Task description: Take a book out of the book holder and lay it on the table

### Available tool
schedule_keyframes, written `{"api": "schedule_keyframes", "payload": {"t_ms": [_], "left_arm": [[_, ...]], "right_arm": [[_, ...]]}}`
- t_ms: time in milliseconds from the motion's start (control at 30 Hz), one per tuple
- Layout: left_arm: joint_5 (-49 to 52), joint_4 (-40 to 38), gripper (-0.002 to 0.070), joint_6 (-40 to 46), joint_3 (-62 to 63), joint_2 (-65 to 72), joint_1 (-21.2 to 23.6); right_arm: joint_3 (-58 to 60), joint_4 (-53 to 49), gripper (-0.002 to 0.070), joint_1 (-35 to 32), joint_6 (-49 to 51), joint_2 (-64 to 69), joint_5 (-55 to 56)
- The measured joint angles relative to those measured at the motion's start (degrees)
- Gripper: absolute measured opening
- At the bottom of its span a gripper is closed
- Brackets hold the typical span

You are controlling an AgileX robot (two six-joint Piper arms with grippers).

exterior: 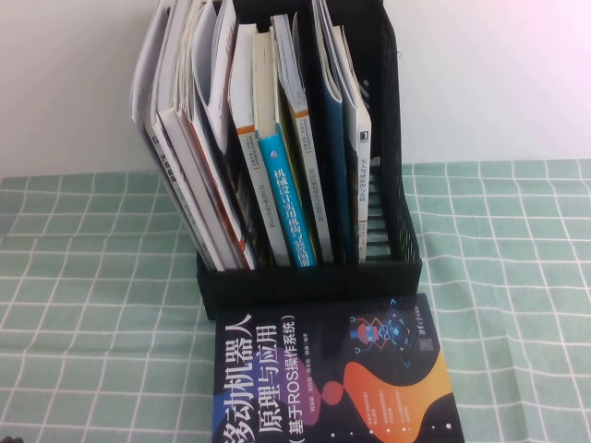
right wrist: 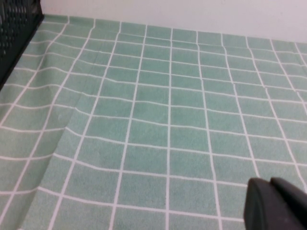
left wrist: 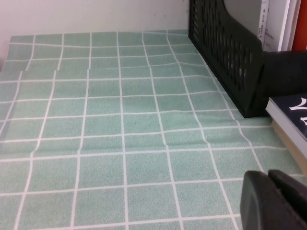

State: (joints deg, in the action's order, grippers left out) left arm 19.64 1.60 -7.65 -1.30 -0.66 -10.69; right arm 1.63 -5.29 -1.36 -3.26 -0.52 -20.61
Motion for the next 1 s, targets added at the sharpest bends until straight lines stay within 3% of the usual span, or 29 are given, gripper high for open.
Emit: {"api": "schedule_keyframes", "payload": {"t_ms": [1000], "left_arm": [[0.00, 0.00, -0.0003, 1.30, 0.00, 0.00, -0.32]], "right_arm": [[0.00, 0.00, -0.0001, 0.00, 0.00, 0.00, 0.23]]}}
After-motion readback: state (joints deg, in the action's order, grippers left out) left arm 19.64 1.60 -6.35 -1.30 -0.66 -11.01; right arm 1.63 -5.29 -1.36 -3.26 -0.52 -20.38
